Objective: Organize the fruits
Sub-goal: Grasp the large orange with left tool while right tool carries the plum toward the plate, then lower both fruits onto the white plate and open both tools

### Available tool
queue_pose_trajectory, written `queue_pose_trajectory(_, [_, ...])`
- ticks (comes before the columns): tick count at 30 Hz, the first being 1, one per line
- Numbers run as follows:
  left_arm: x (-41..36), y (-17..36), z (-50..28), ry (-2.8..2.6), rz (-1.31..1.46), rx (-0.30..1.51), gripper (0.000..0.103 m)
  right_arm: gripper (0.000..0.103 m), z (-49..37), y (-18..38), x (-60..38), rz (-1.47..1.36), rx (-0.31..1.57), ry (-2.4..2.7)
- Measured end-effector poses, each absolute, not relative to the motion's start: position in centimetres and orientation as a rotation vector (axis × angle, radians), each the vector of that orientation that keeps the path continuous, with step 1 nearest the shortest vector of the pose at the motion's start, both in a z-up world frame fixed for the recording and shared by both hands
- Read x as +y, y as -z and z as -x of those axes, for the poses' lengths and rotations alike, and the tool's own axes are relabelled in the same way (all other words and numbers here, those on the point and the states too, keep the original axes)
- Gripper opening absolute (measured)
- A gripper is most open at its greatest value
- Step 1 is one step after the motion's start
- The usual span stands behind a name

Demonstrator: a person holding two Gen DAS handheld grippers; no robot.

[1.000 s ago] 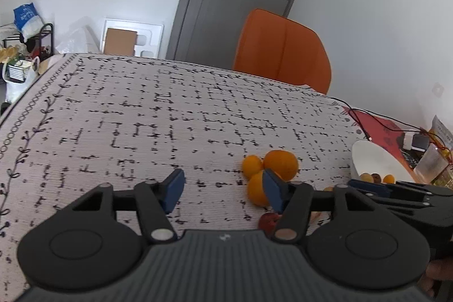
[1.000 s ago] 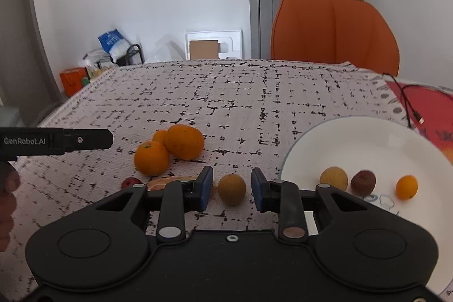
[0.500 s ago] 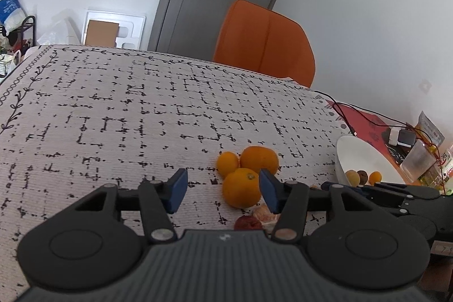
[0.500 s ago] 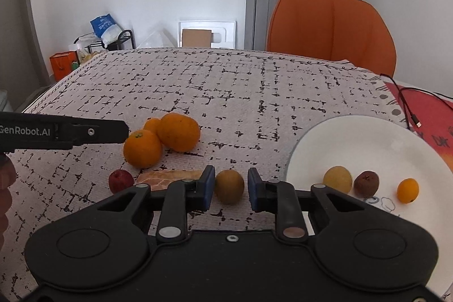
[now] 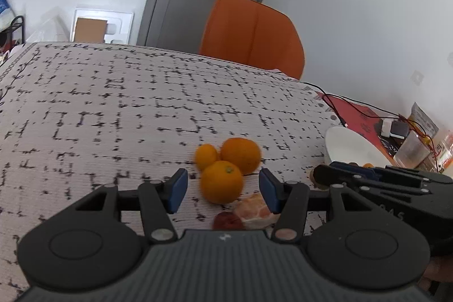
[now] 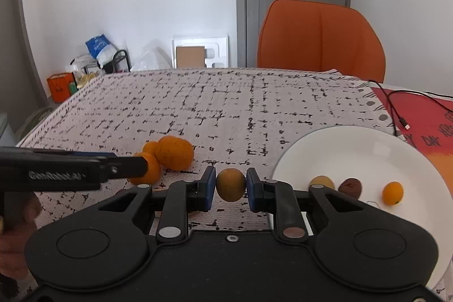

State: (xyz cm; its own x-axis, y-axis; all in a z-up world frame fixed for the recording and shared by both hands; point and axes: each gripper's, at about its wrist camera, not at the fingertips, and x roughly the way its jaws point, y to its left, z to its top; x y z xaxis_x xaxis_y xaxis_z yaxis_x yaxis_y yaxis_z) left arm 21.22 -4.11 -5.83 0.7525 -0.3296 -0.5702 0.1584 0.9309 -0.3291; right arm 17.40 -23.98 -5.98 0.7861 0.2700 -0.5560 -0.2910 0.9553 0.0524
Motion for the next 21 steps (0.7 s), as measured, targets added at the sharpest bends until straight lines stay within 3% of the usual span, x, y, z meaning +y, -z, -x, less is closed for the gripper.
queue_pose_trajectory(3, [-4.8,6.3,-21.7,0.262,0.251,0.683,0.047,0.021,-17.0,5.6,-24.8,0.01,0.576,-0.296])
queue_pose_trajectory(5, [-5.1,6.7,-22.0,0.245,0.243,0.698,0.035,0.022,-16.9,5.2,-25.6,-0.019,0.564,-0.297])
queue_pose_trajectory(21, [-8.6,4.1,-20.7,0.253,0.154,0.637,0.034,0.022,-15.2,5.7,-32.5,-0.144,0.514,-0.225])
